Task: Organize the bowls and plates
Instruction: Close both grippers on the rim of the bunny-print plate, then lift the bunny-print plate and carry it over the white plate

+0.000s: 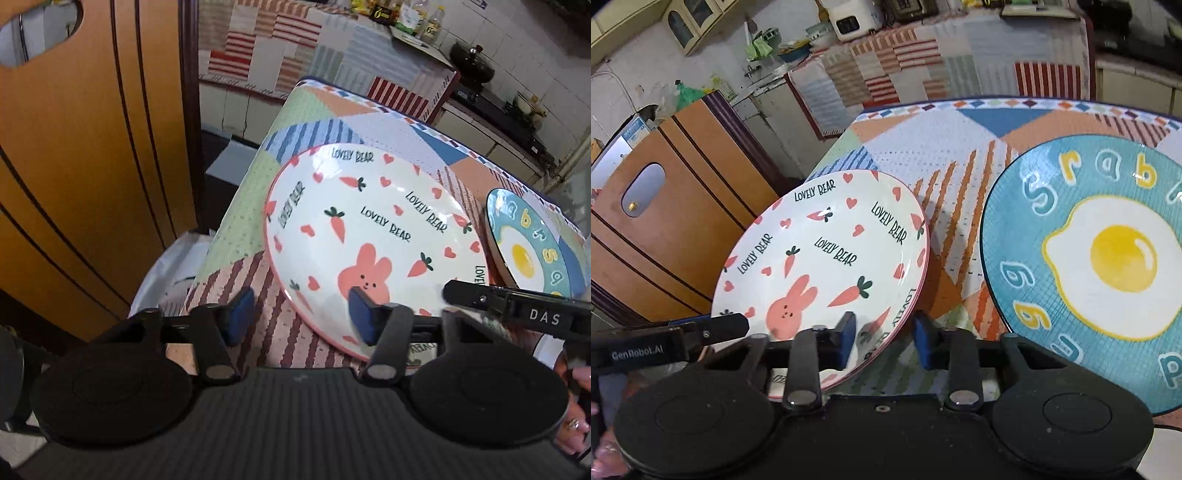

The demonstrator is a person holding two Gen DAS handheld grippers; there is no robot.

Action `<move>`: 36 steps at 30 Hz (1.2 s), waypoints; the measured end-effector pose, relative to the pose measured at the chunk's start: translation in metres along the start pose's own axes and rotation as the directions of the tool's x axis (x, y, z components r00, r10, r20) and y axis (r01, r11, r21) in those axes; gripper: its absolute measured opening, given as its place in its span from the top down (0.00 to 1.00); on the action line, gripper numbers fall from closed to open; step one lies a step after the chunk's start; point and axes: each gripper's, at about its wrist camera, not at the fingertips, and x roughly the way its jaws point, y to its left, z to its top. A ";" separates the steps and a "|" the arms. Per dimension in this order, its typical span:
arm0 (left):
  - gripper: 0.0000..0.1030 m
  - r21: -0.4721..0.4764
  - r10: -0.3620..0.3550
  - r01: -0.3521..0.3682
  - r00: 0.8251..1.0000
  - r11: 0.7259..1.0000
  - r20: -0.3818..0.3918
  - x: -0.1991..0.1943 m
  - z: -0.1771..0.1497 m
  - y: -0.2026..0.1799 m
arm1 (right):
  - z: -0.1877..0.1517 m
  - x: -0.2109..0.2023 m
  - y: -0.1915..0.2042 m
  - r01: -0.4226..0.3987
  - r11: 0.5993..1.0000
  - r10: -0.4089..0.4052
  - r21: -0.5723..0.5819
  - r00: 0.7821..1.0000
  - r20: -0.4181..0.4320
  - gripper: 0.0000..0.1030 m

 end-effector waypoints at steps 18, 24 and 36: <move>0.78 -0.059 -0.022 0.020 0.999 0.998 -0.033 -0.002 -0.005 -0.008 | 0.006 0.000 -0.004 -0.057 0.994 0.055 -0.096 0.998 -0.028 0.77; 0.78 0.027 -0.031 0.032 0.999 0.999 -0.038 -0.025 -0.011 -0.027 | 0.010 -0.012 -0.010 -0.077 0.989 0.072 -0.128 0.996 -0.044 0.77; 0.78 0.122 -0.043 0.043 0.999 0.992 -0.003 -0.090 -0.024 -0.054 | -0.007 -0.063 -0.011 -0.132 0.985 0.133 -0.112 0.991 -0.004 0.76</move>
